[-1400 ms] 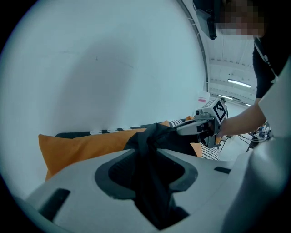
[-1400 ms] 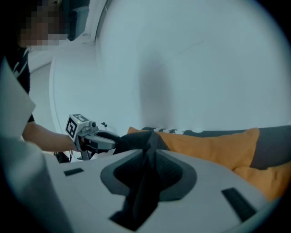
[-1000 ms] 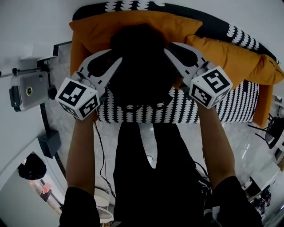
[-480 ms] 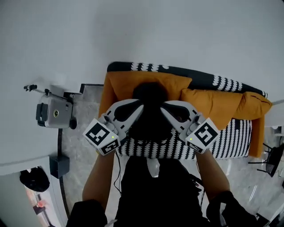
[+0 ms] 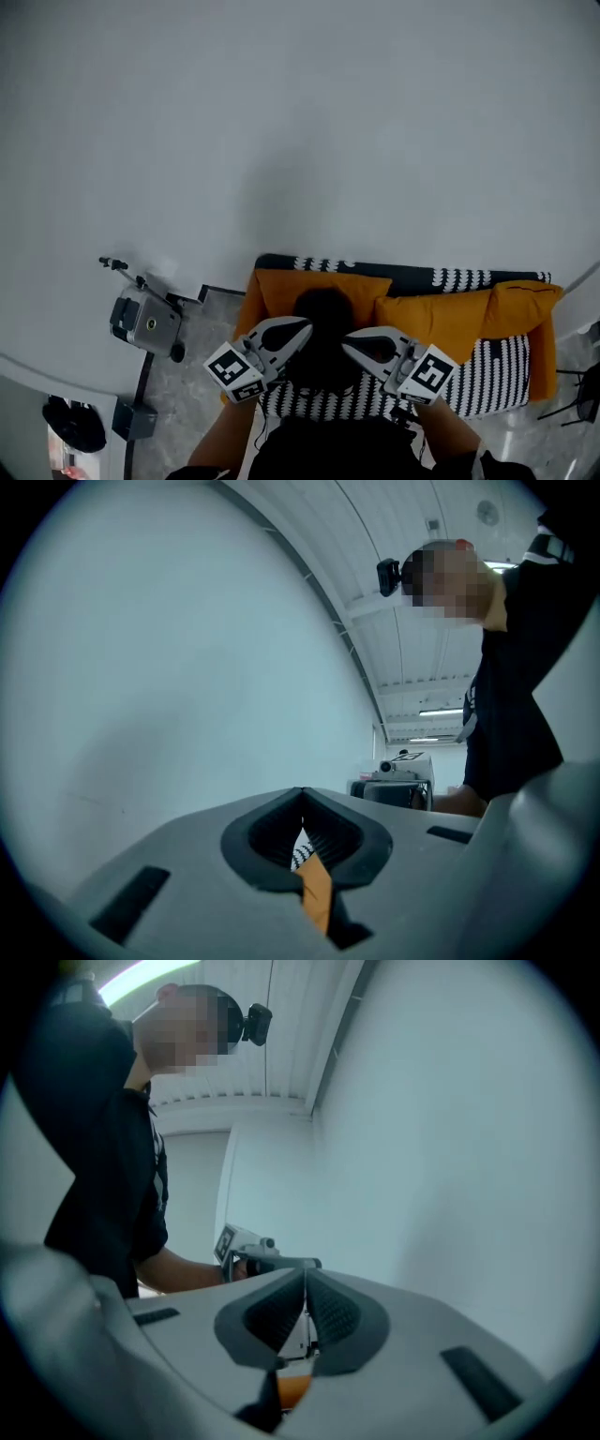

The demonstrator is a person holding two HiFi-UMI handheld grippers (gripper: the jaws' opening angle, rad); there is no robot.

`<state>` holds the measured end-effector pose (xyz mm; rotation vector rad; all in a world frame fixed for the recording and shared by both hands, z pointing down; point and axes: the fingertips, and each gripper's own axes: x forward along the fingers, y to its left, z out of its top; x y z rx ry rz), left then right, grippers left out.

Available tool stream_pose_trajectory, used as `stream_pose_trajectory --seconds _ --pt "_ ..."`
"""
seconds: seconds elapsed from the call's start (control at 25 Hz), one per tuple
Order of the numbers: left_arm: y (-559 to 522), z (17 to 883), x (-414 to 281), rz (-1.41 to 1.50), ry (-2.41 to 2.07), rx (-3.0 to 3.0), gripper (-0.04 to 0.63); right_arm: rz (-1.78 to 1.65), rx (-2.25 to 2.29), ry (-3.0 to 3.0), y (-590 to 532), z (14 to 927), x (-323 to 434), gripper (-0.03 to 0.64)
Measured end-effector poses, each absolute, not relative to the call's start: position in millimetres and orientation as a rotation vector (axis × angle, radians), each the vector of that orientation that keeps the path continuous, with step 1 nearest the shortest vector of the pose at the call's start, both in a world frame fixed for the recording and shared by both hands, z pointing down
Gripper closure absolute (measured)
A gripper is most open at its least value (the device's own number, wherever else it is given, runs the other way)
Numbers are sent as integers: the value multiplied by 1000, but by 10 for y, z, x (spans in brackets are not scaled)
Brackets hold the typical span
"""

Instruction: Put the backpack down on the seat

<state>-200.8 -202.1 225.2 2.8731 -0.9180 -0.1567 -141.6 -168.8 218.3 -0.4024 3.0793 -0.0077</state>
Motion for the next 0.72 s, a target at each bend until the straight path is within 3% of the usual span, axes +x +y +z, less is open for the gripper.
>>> stream_pose_trajectory --seconds 0.28,0.72 --pt "-1827 2122 -1944 -234 -1018 2847 574 -48 -328 2989 -1579 1915 -1057 586" --pt "-1473 2160 -1442 -81 -1047 2881 572 -201 -198 2933 -1578 1953 -813 586"
